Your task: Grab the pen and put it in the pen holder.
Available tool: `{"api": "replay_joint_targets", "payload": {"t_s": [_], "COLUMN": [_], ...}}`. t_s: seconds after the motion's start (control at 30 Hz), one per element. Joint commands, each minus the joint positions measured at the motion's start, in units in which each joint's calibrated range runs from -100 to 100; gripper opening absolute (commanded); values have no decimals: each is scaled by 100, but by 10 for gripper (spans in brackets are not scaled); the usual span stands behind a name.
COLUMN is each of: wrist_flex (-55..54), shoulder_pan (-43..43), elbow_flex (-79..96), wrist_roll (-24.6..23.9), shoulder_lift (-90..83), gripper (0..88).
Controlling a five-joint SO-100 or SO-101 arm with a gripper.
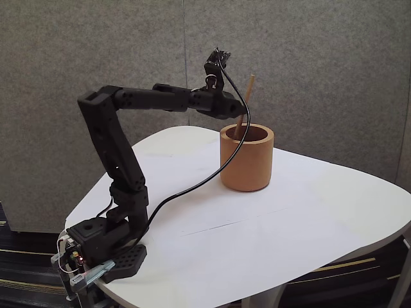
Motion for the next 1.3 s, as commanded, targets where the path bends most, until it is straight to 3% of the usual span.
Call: {"api": "replay_joint_targets", "payload": {"t_s": [0.0, 0.17, 0.43, 1.07, 1.13, 1.27], "wrist_flex": [-119, -636, -661, -644, -644, -644], "shoulder_pan": [27, 101, 181, 262, 262, 298], "elbow_flex": [-54, -27, 767, 921, 921, 921], "wrist_roll": [26, 26, 258, 269, 269, 237], "shoulder_lift": [-248, -215, -232, -215, -215, -215], "gripper": [7, 7, 7, 16, 47, 216]}}
